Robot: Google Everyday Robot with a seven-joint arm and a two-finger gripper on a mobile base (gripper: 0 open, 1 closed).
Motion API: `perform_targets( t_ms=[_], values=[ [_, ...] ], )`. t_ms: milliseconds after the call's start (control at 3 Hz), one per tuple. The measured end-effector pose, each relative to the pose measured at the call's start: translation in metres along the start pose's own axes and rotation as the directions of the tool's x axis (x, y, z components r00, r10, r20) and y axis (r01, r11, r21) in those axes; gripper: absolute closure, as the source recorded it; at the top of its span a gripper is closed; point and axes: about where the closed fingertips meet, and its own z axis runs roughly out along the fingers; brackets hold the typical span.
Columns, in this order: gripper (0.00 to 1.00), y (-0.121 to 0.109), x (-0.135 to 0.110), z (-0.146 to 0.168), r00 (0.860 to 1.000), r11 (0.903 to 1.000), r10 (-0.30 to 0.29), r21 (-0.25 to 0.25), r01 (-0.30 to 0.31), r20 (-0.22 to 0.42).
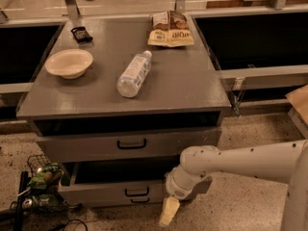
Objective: Open middle drawer
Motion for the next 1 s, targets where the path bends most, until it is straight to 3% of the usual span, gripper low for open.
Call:
perform_targets(
  t_ms=[333, 667, 1000],
  values=[
    [0.00, 0.0437, 0.0170, -0.0087, 1.000, 0.9956, -0.007, -0.093, 0.009, 0.021],
    [0.00, 0.0435, 0.0172, -0.0092, 1.000, 0.9966, -0.005, -0.083, 0.007, 0.021],
    [0.00, 0.0400, 0.0172, -0.0125, 0.999, 0.9999, 0.011, 0.010, -0.012, 0.030]
  ],
)
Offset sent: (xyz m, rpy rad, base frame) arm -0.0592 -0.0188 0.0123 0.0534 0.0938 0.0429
